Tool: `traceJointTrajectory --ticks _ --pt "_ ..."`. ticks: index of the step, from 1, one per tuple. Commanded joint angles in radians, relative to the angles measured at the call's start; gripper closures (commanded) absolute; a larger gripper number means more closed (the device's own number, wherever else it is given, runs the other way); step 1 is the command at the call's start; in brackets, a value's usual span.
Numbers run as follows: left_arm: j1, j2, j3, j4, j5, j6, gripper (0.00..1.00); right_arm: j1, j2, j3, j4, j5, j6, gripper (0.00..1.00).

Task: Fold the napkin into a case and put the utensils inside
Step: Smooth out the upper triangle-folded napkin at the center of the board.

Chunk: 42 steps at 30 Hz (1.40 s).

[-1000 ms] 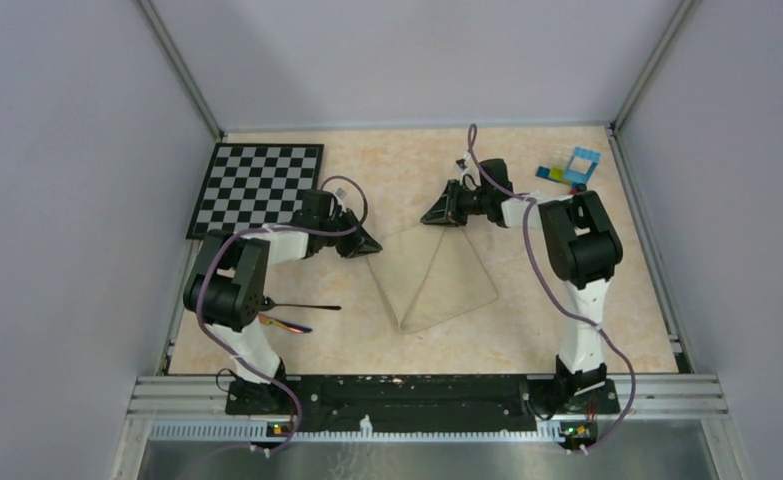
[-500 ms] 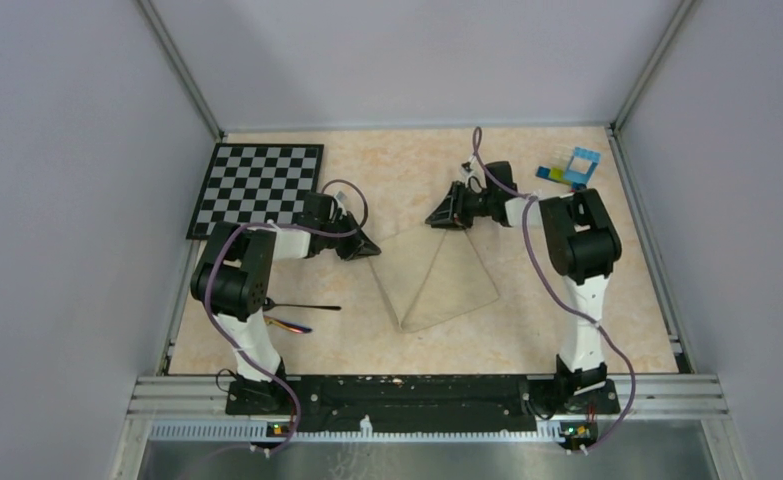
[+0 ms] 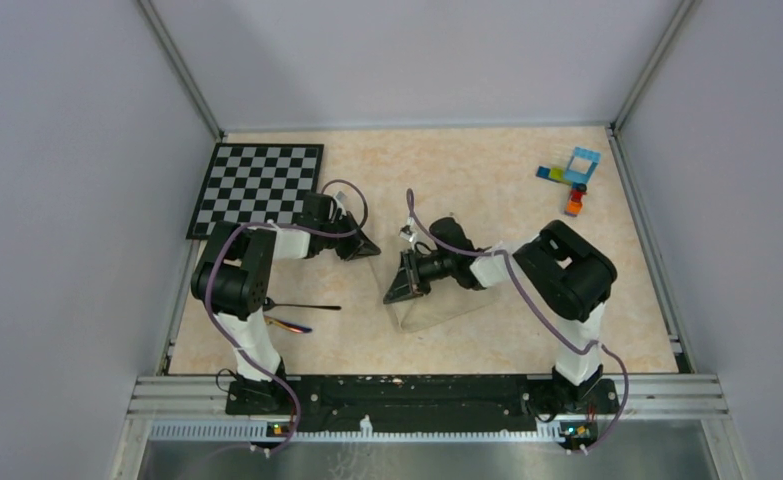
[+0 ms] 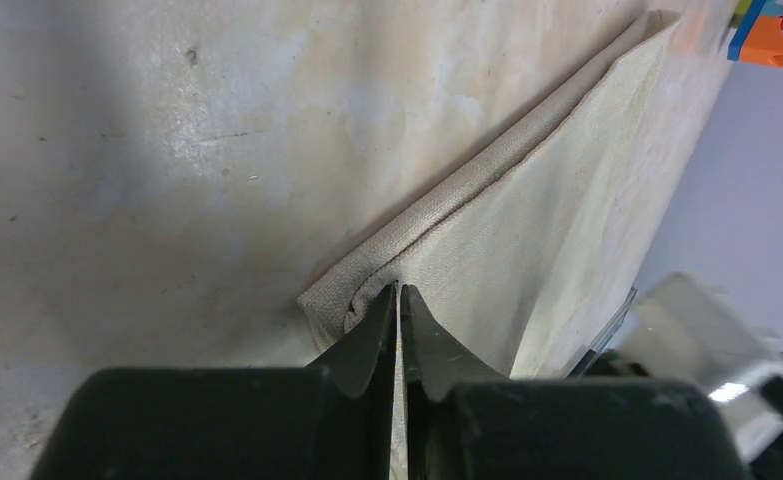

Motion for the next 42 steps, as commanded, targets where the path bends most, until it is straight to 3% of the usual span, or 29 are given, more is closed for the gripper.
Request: traceJointTrajectory --ticks 1,8,14,18,24,32,38,42 --pt "0.002 0.035 -0.027 0.0 -0.058 0.024 0.91 0.028 0.035 -0.094 0.247 -0.005 0.111 0.98" --pt "0.004 0.047 -0.027 0.005 -0.059 0.025 0.91 0.085 -0.03 -0.208 0.274 0.004 0.124 0.98" --pt "0.005 0.046 -0.026 -0.004 -0.065 0.031 0.92 0.068 -0.11 -0.153 0.041 0.094 -0.023 0.93" --pt "0.007 0.049 -0.024 -0.006 -0.064 0.031 0.92 0.093 -0.042 -0.209 0.178 0.071 0.044 0.94" --pt "0.009 0.056 -0.016 -0.009 -0.066 0.036 0.92 0.138 -0.002 -0.279 0.223 0.107 0.049 0.95" --pt "0.015 0.071 0.007 -0.025 -0.06 0.052 0.92 0.128 -0.186 -0.205 -0.017 0.182 -0.076 0.89" --pt "0.016 0.073 0.013 -0.034 -0.054 0.057 0.93 0.114 -0.047 -0.232 0.19 0.123 0.03 0.9" --pt "0.016 0.079 0.018 -0.037 -0.054 0.062 0.93 0.127 0.023 -0.264 0.224 0.135 0.035 0.91"
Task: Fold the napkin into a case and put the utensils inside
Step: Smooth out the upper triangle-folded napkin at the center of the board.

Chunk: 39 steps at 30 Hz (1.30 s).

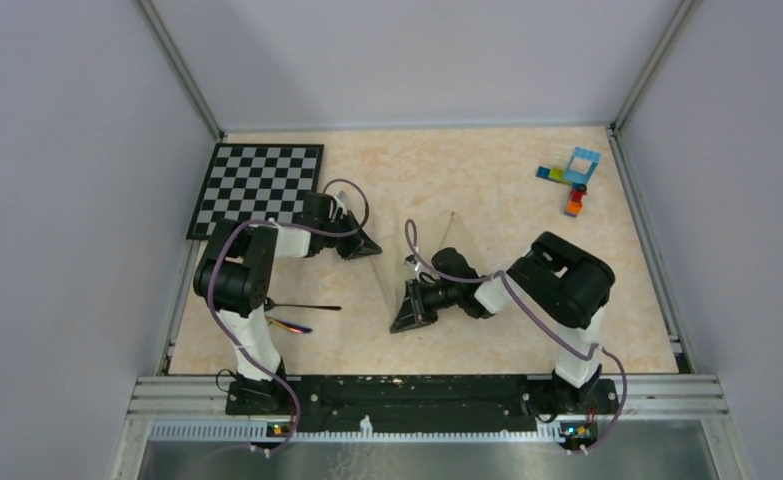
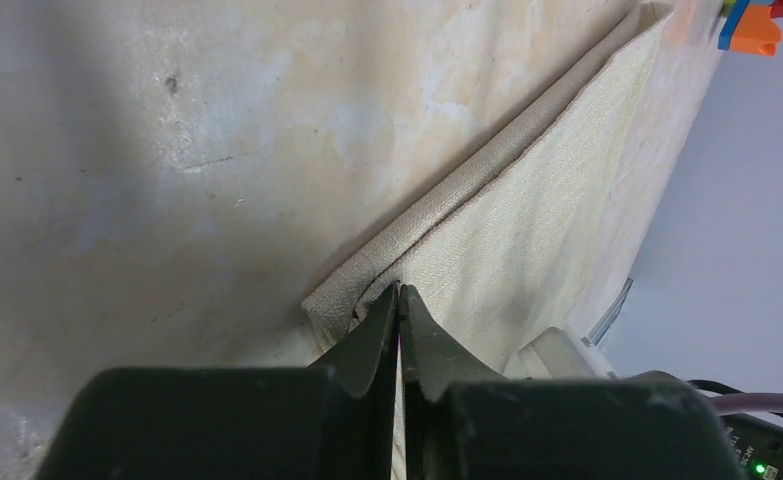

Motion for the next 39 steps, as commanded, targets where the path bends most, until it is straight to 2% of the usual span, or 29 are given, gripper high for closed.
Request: traceJointTrajectory --ticks 1,3,6,7,9,11,12,14,17,20,25,27,29,30,33,36,39 --pt "0.005 0.055 0.005 -0.058 -0.088 0.054 0.93 0.013 0.048 -0.039 0.08 -0.002 0.015 0.91" --pt "0.006 0.055 0.013 -0.069 -0.086 0.064 0.93 0.012 -0.005 -0.029 0.02 -0.002 -0.01 0.91" --pt "0.005 0.04 0.034 -0.089 -0.065 0.074 0.92 -0.007 -0.151 0.035 -0.172 -0.012 -0.097 0.86" --pt "0.004 0.026 0.045 -0.101 -0.056 0.078 0.91 -0.037 -0.207 0.053 -0.238 -0.006 -0.125 0.8" --pt "0.003 -0.011 0.068 -0.118 -0.023 0.078 0.85 -0.1 -0.338 0.068 -0.332 0.018 -0.162 0.62" --pt "0.003 -0.05 0.107 -0.138 0.013 0.082 0.77 -0.142 -0.449 0.1 -0.461 0.06 -0.241 0.48" --pt "0.004 -0.069 0.131 -0.159 0.029 0.088 0.7 -0.146 -0.488 0.145 -0.591 0.136 -0.329 0.43" --pt "0.004 -0.107 0.174 -0.217 0.051 0.103 0.55 -0.144 -0.502 0.244 -0.821 0.292 -0.483 0.39" --pt "0.011 -0.197 0.212 -0.3 0.052 0.139 0.39 -0.105 -0.508 0.347 -1.035 0.551 -0.581 0.36" --pt "0.037 -0.32 0.214 -0.415 -0.004 0.193 0.28 0.013 -0.477 0.442 -1.151 0.81 -0.561 0.36" --pt "0.176 -0.531 0.101 -0.495 -0.002 0.238 0.17 0.264 -0.303 0.574 -1.254 1.002 -0.397 0.41" --pt "0.227 -0.599 0.039 -0.512 0.018 0.252 0.16 0.331 -0.223 0.625 -1.265 1.038 -0.363 0.51" --pt "0.299 -0.655 -0.021 -0.52 0.041 0.268 0.15 0.361 -0.162 0.656 -1.258 1.039 -0.351 0.67" --pt "0.325 -0.677 -0.047 -0.527 0.053 0.277 0.15 0.369 -0.14 0.664 -1.252 1.034 -0.35 0.7" --pt "0.392 -0.721 -0.117 -0.549 0.094 0.308 0.15 0.379 -0.096 0.677 -1.228 0.992 -0.352 0.7" --pt "0.438 -0.747 -0.164 -0.551 0.122 0.323 0.15 0.379 -0.053 0.685 -1.219 0.963 -0.347 0.62" --pt "0.45 -0.758 -0.189 -0.543 0.141 0.324 0.15 0.382 -0.024 0.694 -1.222 0.962 -0.343 0.58"
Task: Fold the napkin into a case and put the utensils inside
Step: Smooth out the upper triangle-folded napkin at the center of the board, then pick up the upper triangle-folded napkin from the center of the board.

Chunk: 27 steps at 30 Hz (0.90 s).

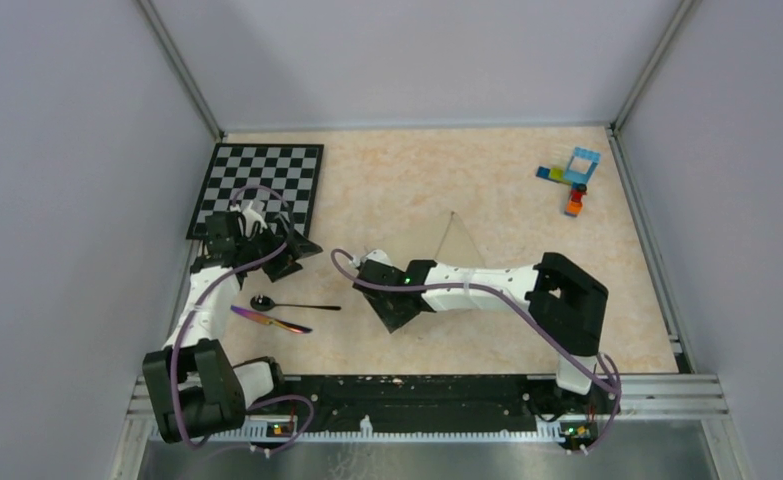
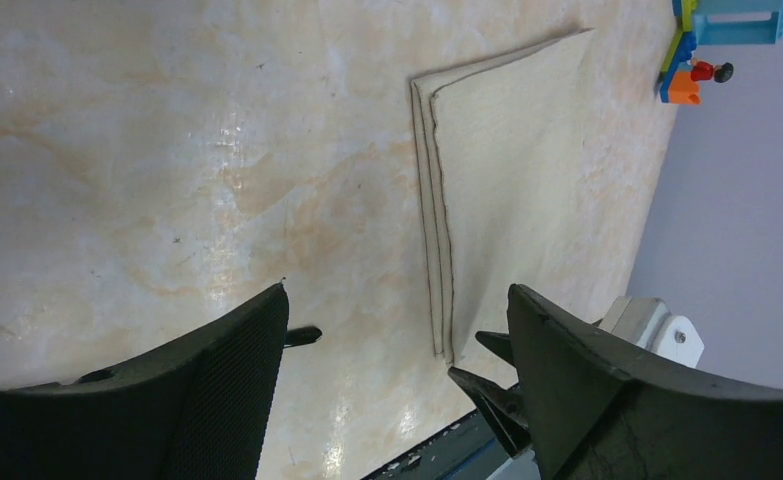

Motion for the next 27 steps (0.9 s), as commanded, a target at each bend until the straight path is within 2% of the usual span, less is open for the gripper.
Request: traceJointTrajectory --ticks 1,7,13,19,22,24,27 --pt "0.018 -0.05 -0.022 0.015 0.066 0.038 0.15 0.0 0.03 0.058 0.006 0.014 0.024 0.57" --pt "0.022 -0.028 -0.032 0.025 0.097 0.043 0.15 0.002 0.07 0.066 0.005 0.017 0.028 0.62" --pt "0.022 -0.019 -0.044 0.035 0.101 0.043 0.15 0.006 0.104 0.061 0.016 0.021 0.024 0.6" --pt "0.023 -0.015 -0.043 0.038 0.103 0.044 0.15 0.034 0.155 0.023 0.038 0.126 0.017 0.6" --pt "0.023 -0.015 -0.046 0.039 0.108 0.043 0.15 0.054 0.181 0.003 0.04 0.2 0.024 0.67" --pt "0.023 -0.015 -0.052 0.044 0.115 0.04 0.15 0.056 0.186 -0.015 0.051 0.228 0.034 0.75" --pt "0.022 -0.018 -0.068 0.065 0.132 0.032 0.12 0.055 0.144 -0.041 0.077 0.263 0.04 0.93"
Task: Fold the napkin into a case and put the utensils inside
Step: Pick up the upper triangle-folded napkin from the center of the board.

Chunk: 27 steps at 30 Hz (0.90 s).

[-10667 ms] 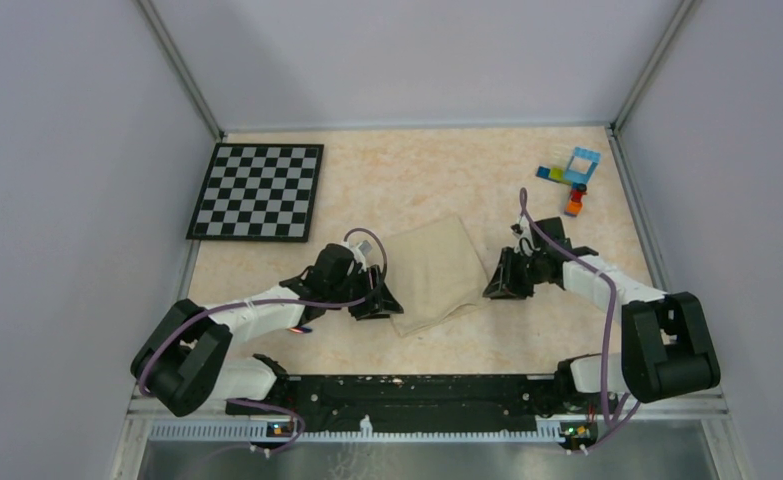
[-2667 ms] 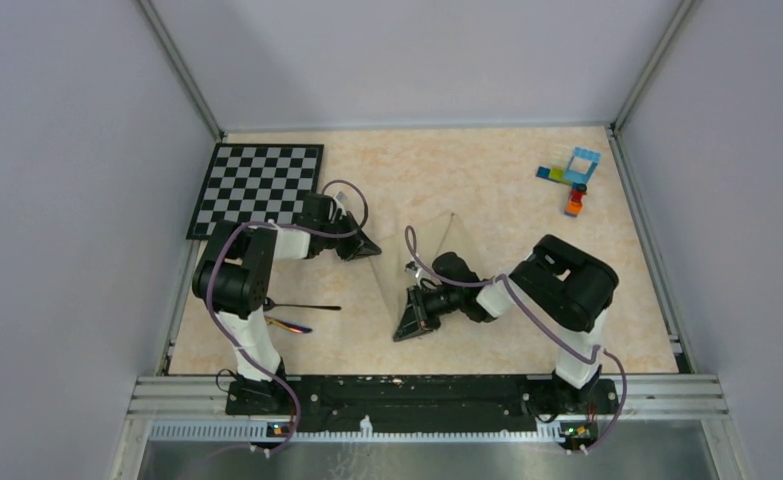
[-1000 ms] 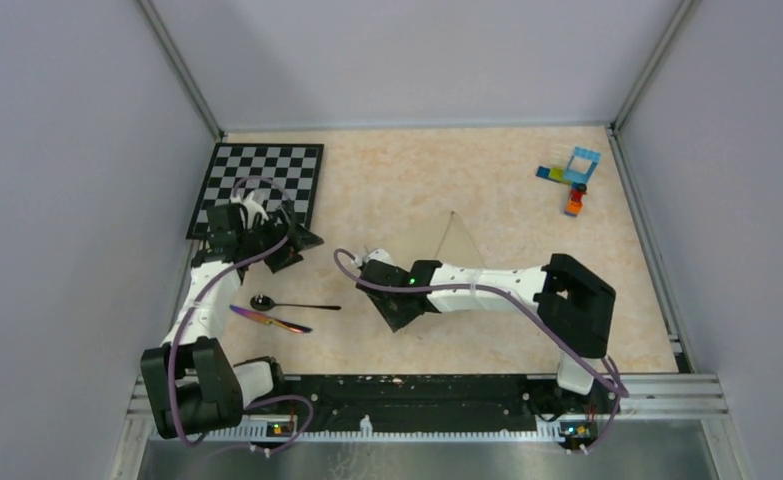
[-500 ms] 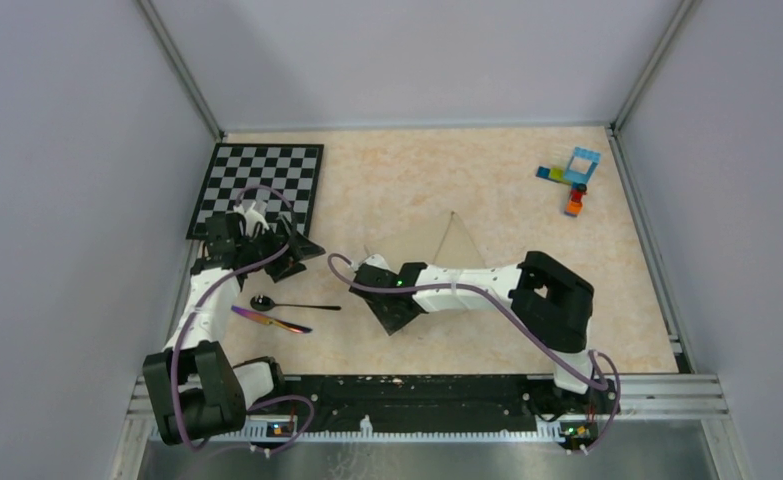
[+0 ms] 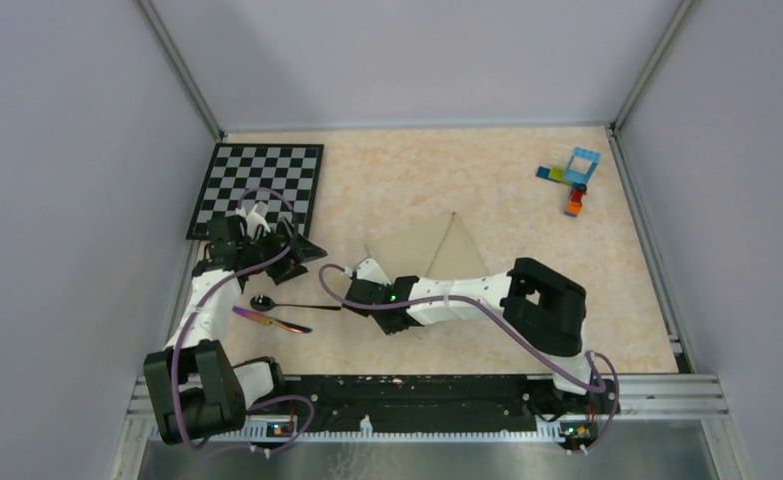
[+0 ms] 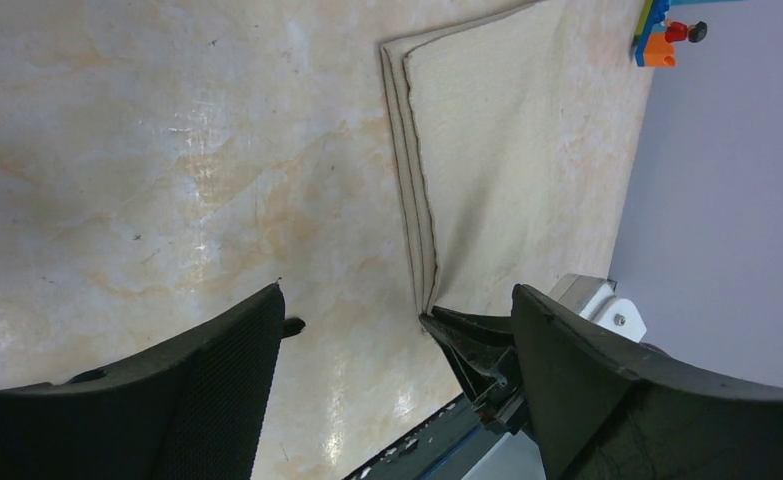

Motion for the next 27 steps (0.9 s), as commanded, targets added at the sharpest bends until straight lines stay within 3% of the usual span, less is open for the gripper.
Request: traceJointTrajectory --ticks 1,6,10,13,15,22,27 --pt "0.006 -0.003 -0.031 0.07 0.055 -0.002 0.1 0.001 -0.009 -0.072 0.036 0.088 0.011 1.0" --pt "-0.059 0.009 -0.126 0.28 0.163 -0.153 0.06 -0.017 -0.198 -0.154 0.189 -0.02 -0.04 1.0" --pt "-0.241 0.059 -0.184 0.475 0.082 -0.34 0.07 -0.056 -0.28 -0.227 0.261 -0.107 -0.031 1.0" --pt "-0.289 0.056 -0.302 0.73 -0.009 -0.543 0.09 -0.072 -0.319 -0.264 0.278 -0.123 -0.023 1.0" --pt "-0.305 0.074 -0.339 0.805 -0.06 -0.63 0.1 -0.082 -0.345 -0.279 0.283 -0.13 -0.018 1.0" --pt "-0.388 0.285 -0.282 0.963 -0.068 -0.734 0.08 -0.113 -0.398 -0.318 0.311 -0.161 -0.026 1.0" --pt "-0.42 0.391 -0.257 1.023 -0.093 -0.758 0.14 -0.115 -0.402 -0.332 0.33 -0.177 -0.024 1.0"
